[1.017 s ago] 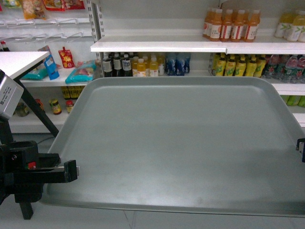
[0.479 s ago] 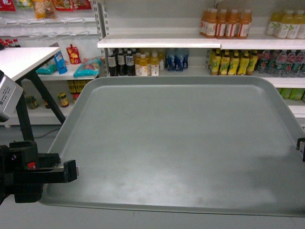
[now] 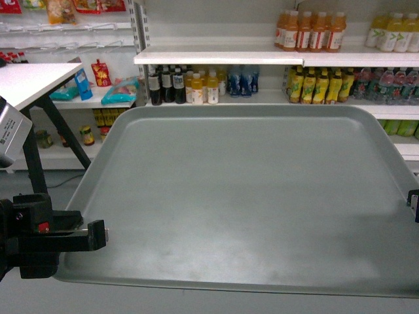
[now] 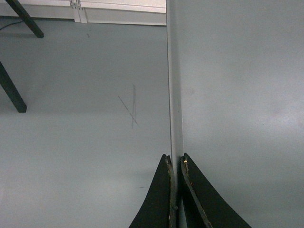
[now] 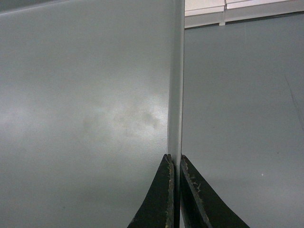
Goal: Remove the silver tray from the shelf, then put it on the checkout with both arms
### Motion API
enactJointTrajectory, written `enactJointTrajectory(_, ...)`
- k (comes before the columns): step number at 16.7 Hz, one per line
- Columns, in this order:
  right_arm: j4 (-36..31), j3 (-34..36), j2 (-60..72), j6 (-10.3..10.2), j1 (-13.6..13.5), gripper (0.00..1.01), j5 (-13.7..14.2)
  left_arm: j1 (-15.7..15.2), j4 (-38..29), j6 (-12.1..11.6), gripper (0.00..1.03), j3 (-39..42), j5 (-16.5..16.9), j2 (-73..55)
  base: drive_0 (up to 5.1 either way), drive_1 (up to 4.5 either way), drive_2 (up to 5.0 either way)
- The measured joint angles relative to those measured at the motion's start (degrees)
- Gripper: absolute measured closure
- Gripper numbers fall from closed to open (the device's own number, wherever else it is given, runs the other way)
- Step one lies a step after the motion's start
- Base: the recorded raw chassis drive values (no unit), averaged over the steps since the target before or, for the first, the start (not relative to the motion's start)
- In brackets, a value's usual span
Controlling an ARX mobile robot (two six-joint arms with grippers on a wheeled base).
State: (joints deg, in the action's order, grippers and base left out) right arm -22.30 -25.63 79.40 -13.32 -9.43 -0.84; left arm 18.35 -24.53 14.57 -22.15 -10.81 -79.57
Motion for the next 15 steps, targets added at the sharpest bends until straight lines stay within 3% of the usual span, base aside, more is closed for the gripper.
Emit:
enactJointTrajectory(10, 0.09, 0.0, 0.02, 0.02, 0.04, 0.99, 0.02, 0.0, 0.0, 0.0, 1.0, -0.02, 0.09, 0.0, 0.0, 0.0, 0.0)
enactJointTrajectory(15, 0.02, 0.0, 0.02, 0.0, 0.04, 0.99, 0.0, 0.0, 0.0, 0.0, 1.0, -0.02, 0.07, 0.0, -5.0, 2.43, 2.4)
